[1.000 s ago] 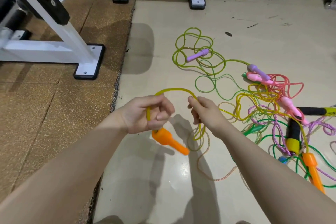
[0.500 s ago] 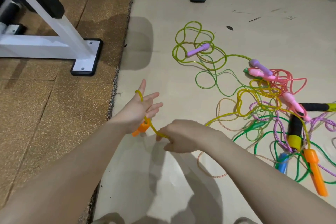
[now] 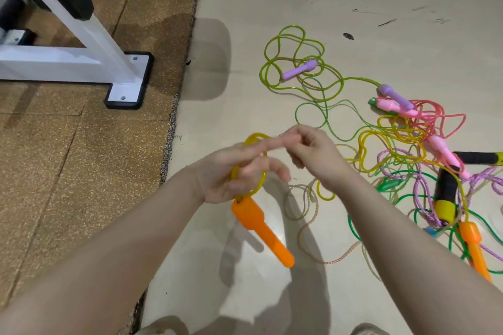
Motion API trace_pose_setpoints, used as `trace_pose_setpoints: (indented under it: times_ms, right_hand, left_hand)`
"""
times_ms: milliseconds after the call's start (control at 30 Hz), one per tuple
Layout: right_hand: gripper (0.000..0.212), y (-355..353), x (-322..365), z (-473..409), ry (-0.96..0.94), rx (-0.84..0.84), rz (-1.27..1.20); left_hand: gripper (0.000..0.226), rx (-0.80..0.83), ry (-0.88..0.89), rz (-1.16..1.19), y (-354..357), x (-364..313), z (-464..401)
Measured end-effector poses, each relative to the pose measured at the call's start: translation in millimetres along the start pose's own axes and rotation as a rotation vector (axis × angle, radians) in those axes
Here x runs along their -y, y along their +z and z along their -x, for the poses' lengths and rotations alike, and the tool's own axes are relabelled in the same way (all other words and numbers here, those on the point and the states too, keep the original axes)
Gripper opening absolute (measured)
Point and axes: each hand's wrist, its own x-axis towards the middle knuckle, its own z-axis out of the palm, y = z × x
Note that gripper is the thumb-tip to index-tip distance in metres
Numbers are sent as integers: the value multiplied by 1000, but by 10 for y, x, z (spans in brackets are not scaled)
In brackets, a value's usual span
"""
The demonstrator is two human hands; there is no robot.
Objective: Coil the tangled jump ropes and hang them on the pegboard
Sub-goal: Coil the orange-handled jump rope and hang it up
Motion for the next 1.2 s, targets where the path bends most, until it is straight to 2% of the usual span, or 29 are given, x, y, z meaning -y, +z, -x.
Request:
trace_pose_setpoints:
  times_ms: [67,167,233,333,433,467,533,600,700,800,867,933,967,1033,1067,1100,1167,1200]
  right_hand:
    - [26,101,-103,55,92,91,71]
    - [27,234,-115,158,276,375,174]
    - [25,306,-41,207,328,547,303]
    - [29,412,133,236,277,753,597]
    - [26,433,314,233,10,783,1026]
    - [24,399,355,211,-81,721,1100]
    - [20,277,427,162,-178,541,1075]
    - [14,131,449,105,-184,359,872]
    - [27,-16,345,51,-164,189,583]
    - [30,-65,214,44,-108,150,366]
    - [24,-79,100,64,-51,192,124]
    - [18,-65,-21,82,0,224,-47]
    - [20,-51,-75,90,18,232,-43]
    - [35,-42,-227,97,33,230,132]
    - [37,-49,-288,106,46,234,255]
    - [29,-68,-353,118,81,242,348]
    - [6,-75,-420,181,180,329,423]
    - [8,-39,-404,229,241,425,448]
  left_hand:
    - [63,-100,155,72,-29,-35,-2]
    - [75,-318,295,141,-121,-77,2]
    - [67,-544,338,147,-164,-66,-28]
    - [57,-797,382,193,-243,29,-112]
    - [60,-903,281,58,-310,138,-182]
    - [60,-899,228,-39,-310,163,-187]
    - [57,-863,126,-270,-275,181,-172]
    - [51,-787,58,-417,-199,165,-137]
    - [51,-649,-84,-520,-23,88,-163]
    - [70,-381,-241,-424,89,24,-190]
    - [55,-148,-224,-391,74,-1,-156]
    - [40,-7,-160,-379,13,14,-119]
    - [39,13,-123,-312,-28,24,-110]
    - [38,102,-25,-75,-115,30,-113]
    - [38,124,30,32,-162,31,-118]
    - [40,75,80,95,-185,17,-112]
    - [50,-142,182,166,-206,-24,-115]
    - [55,-242,238,198,-214,-26,-136]
